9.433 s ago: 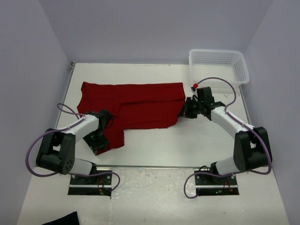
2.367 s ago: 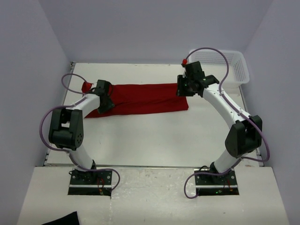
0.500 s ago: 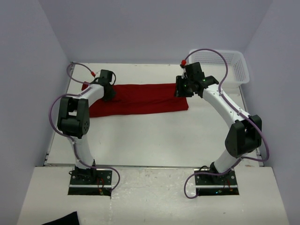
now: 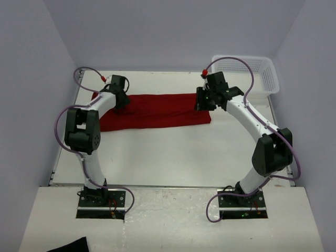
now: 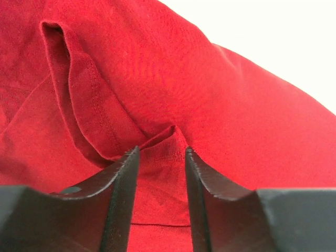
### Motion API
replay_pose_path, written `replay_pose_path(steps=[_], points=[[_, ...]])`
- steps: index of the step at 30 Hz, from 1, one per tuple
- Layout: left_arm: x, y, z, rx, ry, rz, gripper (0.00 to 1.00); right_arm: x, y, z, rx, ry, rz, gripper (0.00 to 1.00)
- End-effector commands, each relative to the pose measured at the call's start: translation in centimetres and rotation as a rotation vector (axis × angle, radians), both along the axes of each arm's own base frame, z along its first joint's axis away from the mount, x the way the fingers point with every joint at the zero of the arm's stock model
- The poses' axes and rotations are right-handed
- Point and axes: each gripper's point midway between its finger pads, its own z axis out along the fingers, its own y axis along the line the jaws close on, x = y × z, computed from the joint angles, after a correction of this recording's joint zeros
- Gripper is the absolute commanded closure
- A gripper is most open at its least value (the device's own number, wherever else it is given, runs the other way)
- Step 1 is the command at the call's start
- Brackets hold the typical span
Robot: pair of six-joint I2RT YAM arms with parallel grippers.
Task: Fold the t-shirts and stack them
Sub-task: Fold the other side of the tshirt into a rectangle
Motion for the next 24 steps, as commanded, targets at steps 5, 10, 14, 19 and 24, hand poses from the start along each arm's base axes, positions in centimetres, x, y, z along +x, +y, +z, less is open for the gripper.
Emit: replay_pose_path(steps=[5,10,14,19,24], points=[[1.7,0.5,0.5,0.019,-0.03,0.005,0.54,0.3,0.5,0.6,0.035,-0.025,0.01,0.61],[2.1,0.2,-0.5,0.011,-0.015,-0.008,0.58,0.4,0.6,0.5,0.036,-0.024,0.011,0.62],[2.2,0.0,-1.3,0.006,-0.003,-0.017,0.62,0.4,0.6,0.4,0.039,-0.022,0.012,0.61],[2.4,-0.2,-2.0,0.002,0.01,-0.028,0.72,0.5,0.7,0.5,0.039,-0.025,0.013,0.62],[2.3,-0.2,-1.5,0.002,-0.002,-0.027,1.0,0.5,0.8,0.1,0.04,-0.017,0.01,0.62]])
